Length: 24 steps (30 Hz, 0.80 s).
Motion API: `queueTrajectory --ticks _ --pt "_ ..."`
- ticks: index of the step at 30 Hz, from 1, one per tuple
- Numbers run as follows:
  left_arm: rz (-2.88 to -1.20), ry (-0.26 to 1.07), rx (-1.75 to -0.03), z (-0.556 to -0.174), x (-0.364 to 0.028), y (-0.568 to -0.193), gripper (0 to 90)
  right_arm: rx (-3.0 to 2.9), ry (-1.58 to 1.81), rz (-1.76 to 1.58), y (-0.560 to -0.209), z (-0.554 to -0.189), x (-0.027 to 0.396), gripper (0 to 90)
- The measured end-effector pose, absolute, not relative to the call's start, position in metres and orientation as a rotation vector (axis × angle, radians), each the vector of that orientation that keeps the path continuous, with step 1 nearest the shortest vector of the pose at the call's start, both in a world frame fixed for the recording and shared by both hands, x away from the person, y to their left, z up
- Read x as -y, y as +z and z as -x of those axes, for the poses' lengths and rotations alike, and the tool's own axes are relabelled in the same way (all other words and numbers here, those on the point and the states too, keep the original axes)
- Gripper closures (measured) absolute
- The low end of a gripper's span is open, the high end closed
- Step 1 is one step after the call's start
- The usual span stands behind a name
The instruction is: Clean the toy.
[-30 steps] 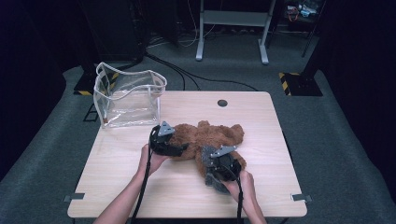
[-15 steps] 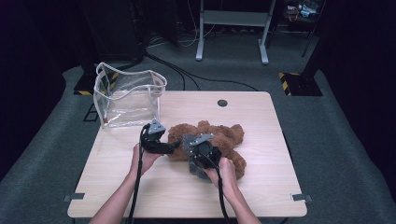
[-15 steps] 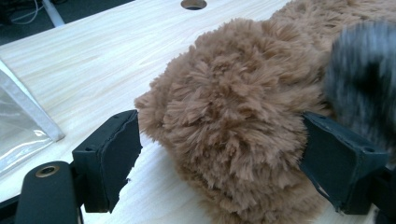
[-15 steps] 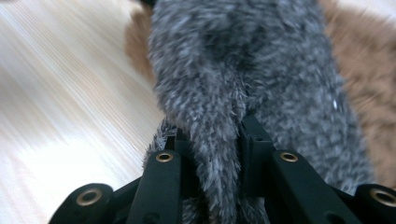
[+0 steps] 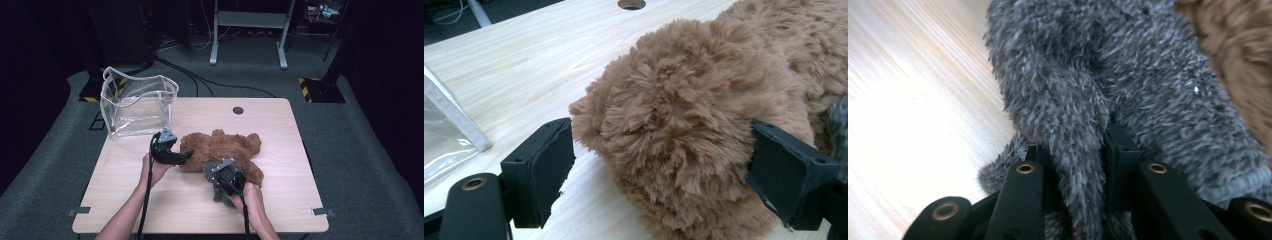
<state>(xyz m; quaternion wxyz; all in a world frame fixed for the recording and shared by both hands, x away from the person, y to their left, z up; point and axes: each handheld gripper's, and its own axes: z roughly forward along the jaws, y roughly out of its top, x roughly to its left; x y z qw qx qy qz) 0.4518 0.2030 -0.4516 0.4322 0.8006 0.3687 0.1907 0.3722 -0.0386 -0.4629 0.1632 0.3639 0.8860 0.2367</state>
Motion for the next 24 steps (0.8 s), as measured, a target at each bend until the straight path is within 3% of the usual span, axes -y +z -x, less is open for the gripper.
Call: queueTrajectory --ticks 8,13,24 --pt "-2.0 0.463 -0.925 -0.453 -0.202 -0.453 16.0 -2.438 0.826 -0.955 -0.438 -0.382 0.024 72.7" --pt "-2.003 0.455 -0.926 -0.453 -0.204 -0.454 15.9 -2.447 0.794 -0.983 -0.451 -0.398 0.019 73.1" --pt "-1.983 0.474 -0.929 -0.45 -0.214 -0.448 16.0 -2.498 0.722 -0.993 -0.461 -0.379 0.031 73.8"
